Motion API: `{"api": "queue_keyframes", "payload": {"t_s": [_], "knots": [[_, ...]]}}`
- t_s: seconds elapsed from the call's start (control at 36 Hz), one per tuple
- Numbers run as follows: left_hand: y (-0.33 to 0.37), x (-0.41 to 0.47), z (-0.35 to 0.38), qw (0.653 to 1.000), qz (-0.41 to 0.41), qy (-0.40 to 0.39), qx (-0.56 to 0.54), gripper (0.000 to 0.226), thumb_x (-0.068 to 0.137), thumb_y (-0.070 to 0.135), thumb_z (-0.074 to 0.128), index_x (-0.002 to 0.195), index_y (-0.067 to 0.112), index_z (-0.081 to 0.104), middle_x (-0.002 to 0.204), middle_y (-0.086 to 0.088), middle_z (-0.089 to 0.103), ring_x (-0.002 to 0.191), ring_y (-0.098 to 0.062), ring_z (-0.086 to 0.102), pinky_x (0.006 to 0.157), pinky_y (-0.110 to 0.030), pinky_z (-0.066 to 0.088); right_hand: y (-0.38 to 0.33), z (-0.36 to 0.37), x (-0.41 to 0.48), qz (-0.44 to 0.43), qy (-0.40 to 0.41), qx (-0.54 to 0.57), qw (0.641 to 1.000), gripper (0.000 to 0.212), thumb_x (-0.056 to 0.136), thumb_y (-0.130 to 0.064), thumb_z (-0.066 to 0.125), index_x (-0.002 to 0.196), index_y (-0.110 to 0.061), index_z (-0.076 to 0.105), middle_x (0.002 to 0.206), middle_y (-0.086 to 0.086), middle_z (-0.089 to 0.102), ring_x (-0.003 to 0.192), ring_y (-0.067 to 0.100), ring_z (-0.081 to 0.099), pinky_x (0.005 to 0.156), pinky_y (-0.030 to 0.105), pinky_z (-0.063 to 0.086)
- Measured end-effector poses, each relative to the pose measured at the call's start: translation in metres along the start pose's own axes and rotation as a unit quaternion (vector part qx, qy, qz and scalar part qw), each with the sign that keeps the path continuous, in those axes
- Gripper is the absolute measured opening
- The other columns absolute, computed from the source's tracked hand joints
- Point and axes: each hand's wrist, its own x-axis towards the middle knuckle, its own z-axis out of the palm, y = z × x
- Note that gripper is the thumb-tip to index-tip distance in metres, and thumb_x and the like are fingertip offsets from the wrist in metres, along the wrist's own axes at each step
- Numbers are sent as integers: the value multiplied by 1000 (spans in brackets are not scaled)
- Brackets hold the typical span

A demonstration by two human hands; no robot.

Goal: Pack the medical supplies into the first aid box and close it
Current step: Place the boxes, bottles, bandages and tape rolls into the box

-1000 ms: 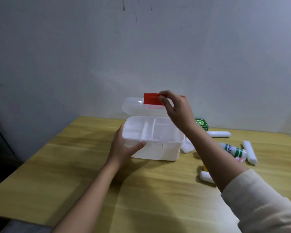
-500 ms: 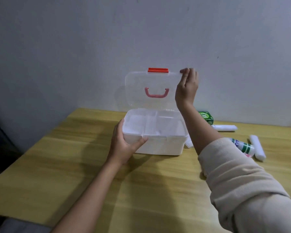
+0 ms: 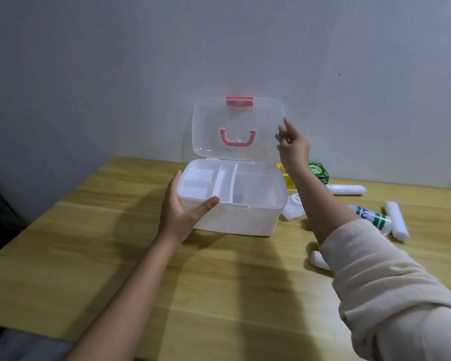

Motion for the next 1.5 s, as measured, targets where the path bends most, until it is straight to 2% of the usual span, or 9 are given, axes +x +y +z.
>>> {"api": "queue_keyframes", "payload": {"t_s": [0.14, 0.28, 0.39, 0.64, 0.75, 0.97, 1.19, 1.33, 1.5], "knots": [[-3, -3, 2, 999, 0, 6, -48, 109, 47, 61, 78, 143, 29, 36, 141, 6, 49, 132, -14, 47, 110, -37, 42, 3, -12, -6, 2, -57, -54, 997, 46, 96, -8, 40, 140, -20, 40, 108, 0, 61, 115, 20, 60, 100, 37, 45], [-4, -4, 8, 997, 14, 25, -69, 94, 48, 58, 77, 132, 36, 40, 127, 18, 52, 124, -9, 50, 98, -19, 43, 4, -38, -15, -17, -67, -117, 991, 34, 95, -6, 41, 125, -8, 57, 116, 12, 65, 106, 19, 58, 82, 23, 42], [-7, -4, 9, 997, 21, 34, -64, 101, 49, 59, 76, 139, 28, 41, 134, 7, 52, 127, -12, 50, 105, -30, 44, 22, -68, -21, 4, -63, -233, 970, 36, 93, -5, 42, 124, -10, 58, 129, 8, 60, 120, 22, 54, 94, 26, 40], [-10, -5, 14, 996, 37, 61, -56, 89, 52, 60, 73, 130, 33, 39, 129, 6, 51, 123, -15, 51, 105, -34, 45, 40, -85, -16, -17, -173, -580, 795, 60, 82, -24, 55, 139, -28, 38, 147, -3, 41, 132, 30, 33, 105, 43, 31], [-12, -5, 15, 996, 37, 63, -60, 92, 52, 60, 73, 132, 31, 38, 125, 13, 50, 122, -11, 50, 103, -28, 43, 36, -88, -15, -17, -166, -619, 767, 64, 79, -39, 59, 139, -30, 37, 145, 0, 39, 130, 30, 32, 102, 42, 30], [-12, -5, 16, 996, 24, 59, -62, 91, 53, 60, 74, 131, 34, 35, 133, 5, 48, 129, -17, 48, 109, -38, 42, 33, -91, -19, 46, -114, -524, 843, 74, 61, -48, 79, 125, -26, 50, 130, 5, 44, 125, 26, 41, 110, 49, 23], [-8, -8, 13, 997, -18, 36, -70, 108, 51, 62, 76, 144, 26, 32, 146, 0, 43, 136, -17, 42, 114, -43, 37, 11, -96, -33, 17, 6, -366, 931, 70, 63, -36, 81, 123, -22, 49, 125, 9, 51, 121, 30, 43, 95, 43, 42], [-1, -13, 10, 997, -39, 26, -62, 112, 50, 65, 76, 145, 28, 31, 148, 1, 42, 138, -18, 41, 114, -44, 37, -19, -103, -44, 9, 69, -307, 949, 70, 60, -40, 80, 121, -22, 51, 124, 8, 56, 118, 29, 50, 98, 48, 43], [10, -22, 9, 997, -52, 18, -51, 111, 52, 61, 81, 145, 27, 30, 146, 3, 44, 135, -17, 43, 112, -41, 39, -52, -101, -67, -37, 20, -271, 962, 67, 57, -40, 82, 117, -28, 54, 116, 7, 60, 109, 28, 56, 94, 49, 47]]}}
